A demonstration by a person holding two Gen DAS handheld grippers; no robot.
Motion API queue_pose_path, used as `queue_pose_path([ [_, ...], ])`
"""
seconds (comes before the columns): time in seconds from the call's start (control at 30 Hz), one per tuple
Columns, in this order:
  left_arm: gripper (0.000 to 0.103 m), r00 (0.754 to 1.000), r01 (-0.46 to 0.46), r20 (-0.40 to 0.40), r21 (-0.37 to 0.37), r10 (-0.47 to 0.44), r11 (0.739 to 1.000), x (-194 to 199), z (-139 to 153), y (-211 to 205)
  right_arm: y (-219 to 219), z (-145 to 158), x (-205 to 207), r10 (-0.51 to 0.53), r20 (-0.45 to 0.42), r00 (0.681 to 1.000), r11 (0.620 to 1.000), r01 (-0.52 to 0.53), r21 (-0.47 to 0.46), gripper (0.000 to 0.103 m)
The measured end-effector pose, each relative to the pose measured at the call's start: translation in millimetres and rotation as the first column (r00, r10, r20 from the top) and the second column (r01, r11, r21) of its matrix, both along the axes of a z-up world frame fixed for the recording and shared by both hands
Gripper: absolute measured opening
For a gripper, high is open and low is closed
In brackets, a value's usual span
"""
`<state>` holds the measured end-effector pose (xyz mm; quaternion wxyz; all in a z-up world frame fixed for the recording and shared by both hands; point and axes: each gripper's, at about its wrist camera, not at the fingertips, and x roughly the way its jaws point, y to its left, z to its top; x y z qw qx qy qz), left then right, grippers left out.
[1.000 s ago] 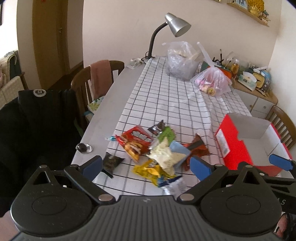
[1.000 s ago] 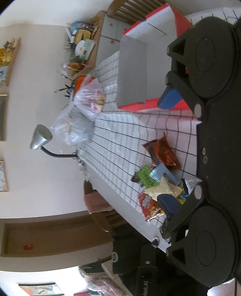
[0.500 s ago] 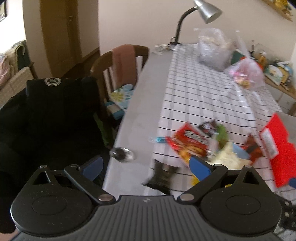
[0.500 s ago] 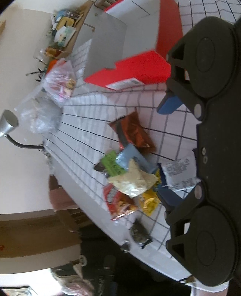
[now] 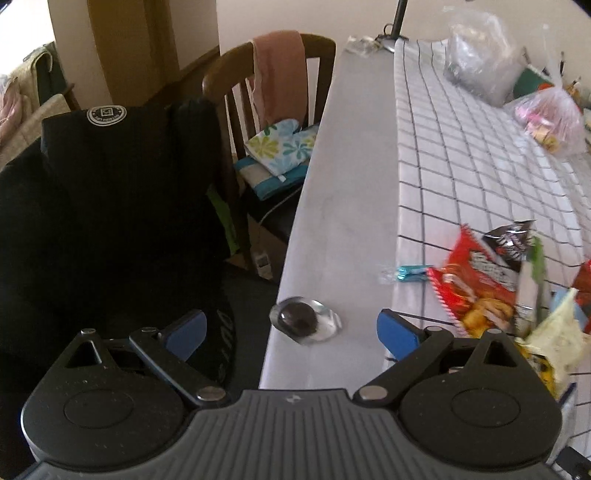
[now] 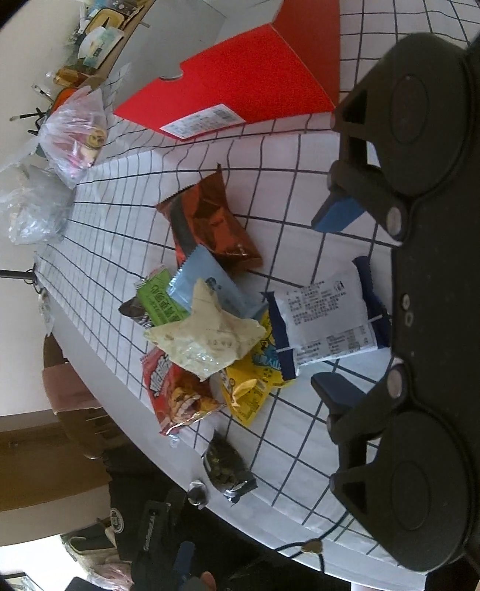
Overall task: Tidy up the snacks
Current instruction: 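Grasp the white milk-candy packet with the right tool while the left tool grasps the dark round candy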
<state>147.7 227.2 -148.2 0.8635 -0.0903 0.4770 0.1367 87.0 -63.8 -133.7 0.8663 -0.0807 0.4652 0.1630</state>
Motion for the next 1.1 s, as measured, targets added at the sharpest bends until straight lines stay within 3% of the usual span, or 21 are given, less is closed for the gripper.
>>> queue_pose_path([
  [0.13, 0.097, 0.999, 0.026, -0.037, 0.002, -0.026, 1.0, 12, -12, 3, 2, -4, 3, 0.005, -0.011, 1.0, 1.0, -0.005, -0.015, 0.083],
  [0.27, 0.081, 0.996, 0.028, -0.088, -0.015, -0.03, 0.999, 22, -25, 5, 3, -11, 6, -0.001, -0.023, 1.0, 1.0, 0.0, -0.031, 0.081],
  [0.43, 0.074, 0.995, 0.034, -0.093, -0.02, -0.035, 0.999, 24, -28, 7, 5, -17, 8, -0.003, -0.039, 0.999, 0.999, 0.001, -0.035, 0.077],
  [0.67, 0.051, 0.996, 0.051, -0.074, -0.013, -0.052, 0.999, 24, -25, 3, 4, -22, 13, -0.007, -0.065, 0.998, 1.0, 0.006, -0.015, 0.059],
  [1.1, 0.046, 0.998, 0.044, -0.053, -0.037, -0.046, 0.998, 20, -21, -3, -5, -19, 13, -0.039, -0.061, 0.997, 0.999, 0.041, 0.025, 0.046],
])
